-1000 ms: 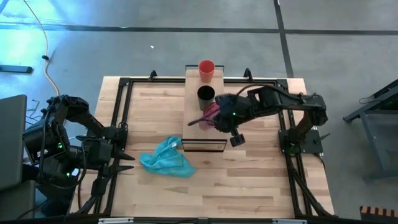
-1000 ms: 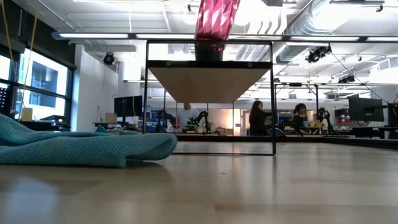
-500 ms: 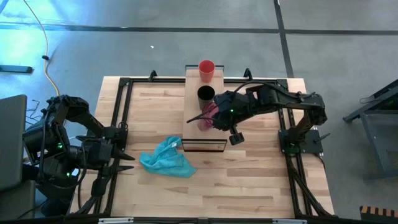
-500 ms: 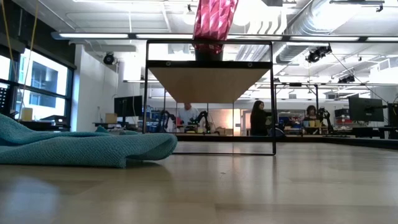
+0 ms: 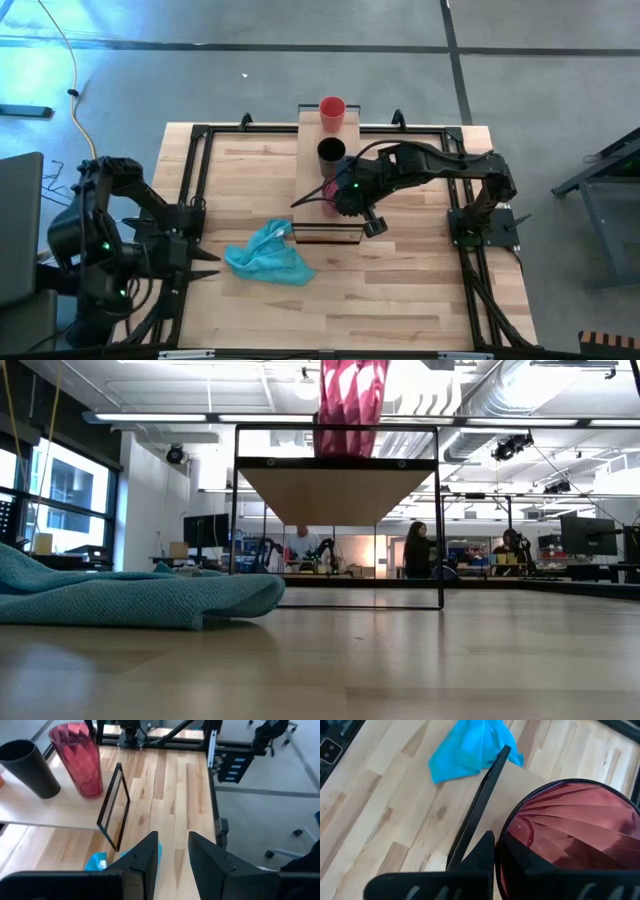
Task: Stack small to large cups/mugs on shelf
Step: Put the red cup on the shelf
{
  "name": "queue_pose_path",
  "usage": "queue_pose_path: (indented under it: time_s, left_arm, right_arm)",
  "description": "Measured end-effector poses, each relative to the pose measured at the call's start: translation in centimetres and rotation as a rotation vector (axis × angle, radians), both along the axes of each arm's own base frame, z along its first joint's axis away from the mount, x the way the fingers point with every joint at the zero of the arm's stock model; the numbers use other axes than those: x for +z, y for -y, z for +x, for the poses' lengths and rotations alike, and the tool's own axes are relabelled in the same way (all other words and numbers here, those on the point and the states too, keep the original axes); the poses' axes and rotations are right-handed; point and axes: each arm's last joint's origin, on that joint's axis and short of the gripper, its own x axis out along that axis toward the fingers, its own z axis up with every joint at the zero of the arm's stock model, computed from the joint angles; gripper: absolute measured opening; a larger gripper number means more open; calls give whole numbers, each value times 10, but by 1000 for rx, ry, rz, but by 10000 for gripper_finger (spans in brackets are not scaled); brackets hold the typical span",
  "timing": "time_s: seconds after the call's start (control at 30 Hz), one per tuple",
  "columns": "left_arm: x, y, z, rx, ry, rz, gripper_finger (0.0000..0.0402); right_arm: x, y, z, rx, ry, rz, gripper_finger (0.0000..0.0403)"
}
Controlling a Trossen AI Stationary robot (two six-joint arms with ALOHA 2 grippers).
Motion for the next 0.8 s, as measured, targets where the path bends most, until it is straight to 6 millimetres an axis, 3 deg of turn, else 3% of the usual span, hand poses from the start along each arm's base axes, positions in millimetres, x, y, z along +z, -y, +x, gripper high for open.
queue_pose_path:
  time_s: [0.2,0.8]
  left_arm:
    - [-13,4,3,22,-26,19,97]
    - [-14,4,3,25,-26,18,97]
  right_arm:
    - [0,2,0,-7,-3,3,0]
    - [1,2,1,-9,2,44,0]
